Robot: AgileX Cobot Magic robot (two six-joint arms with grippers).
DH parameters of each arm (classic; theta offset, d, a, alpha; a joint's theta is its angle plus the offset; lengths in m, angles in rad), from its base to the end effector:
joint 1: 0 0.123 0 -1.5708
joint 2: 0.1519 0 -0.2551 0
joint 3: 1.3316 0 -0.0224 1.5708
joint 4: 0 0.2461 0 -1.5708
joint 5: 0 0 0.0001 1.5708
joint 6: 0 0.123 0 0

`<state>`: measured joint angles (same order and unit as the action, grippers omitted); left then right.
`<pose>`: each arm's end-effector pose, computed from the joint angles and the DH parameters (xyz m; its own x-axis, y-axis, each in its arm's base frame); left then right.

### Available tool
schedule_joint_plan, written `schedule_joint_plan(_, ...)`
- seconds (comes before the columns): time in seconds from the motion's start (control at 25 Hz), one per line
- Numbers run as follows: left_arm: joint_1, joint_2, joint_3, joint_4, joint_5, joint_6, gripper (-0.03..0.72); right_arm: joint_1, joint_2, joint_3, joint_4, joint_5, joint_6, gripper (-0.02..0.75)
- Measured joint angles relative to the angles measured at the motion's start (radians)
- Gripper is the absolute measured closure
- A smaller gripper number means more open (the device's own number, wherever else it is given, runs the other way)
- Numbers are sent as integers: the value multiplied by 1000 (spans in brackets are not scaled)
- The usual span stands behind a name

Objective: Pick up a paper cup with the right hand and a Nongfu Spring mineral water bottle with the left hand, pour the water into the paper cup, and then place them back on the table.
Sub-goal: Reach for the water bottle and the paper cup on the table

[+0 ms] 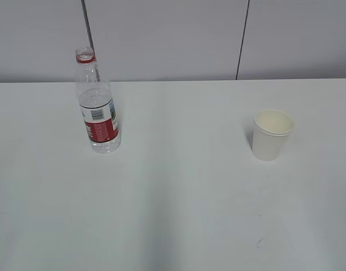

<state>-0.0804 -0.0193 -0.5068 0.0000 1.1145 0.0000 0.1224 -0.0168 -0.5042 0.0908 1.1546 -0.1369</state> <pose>0.0432 -0.0035 0.2575 -0.4788 0.0386 -0.8771 0.0803 0.9968 0.0000 0.0396 0.0152 0.2528 -0.4926 -0.1609 -0.8553 -0.2425 0.9692 -0.0427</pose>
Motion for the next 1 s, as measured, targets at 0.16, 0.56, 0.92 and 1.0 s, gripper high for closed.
schedule_joint_plan(0.16, 0, 0, 0, 0, 0, 0, 449, 0, 0, 0, 0, 0, 0, 149)
schedule_joint_plan(0.56, 0, 0, 0, 0, 0, 0, 449, 0, 0, 0, 0, 0, 0, 149)
schedule_joint_plan(0.92, 0, 0, 0, 0, -2, 0, 449, 0, 14, -15, -3, -39, 0, 149)
schedule_joint_plan(1.0, 0, 0, -6, 9, -12, 0, 449, 0, 55, -33, -3, -91, 0, 149)
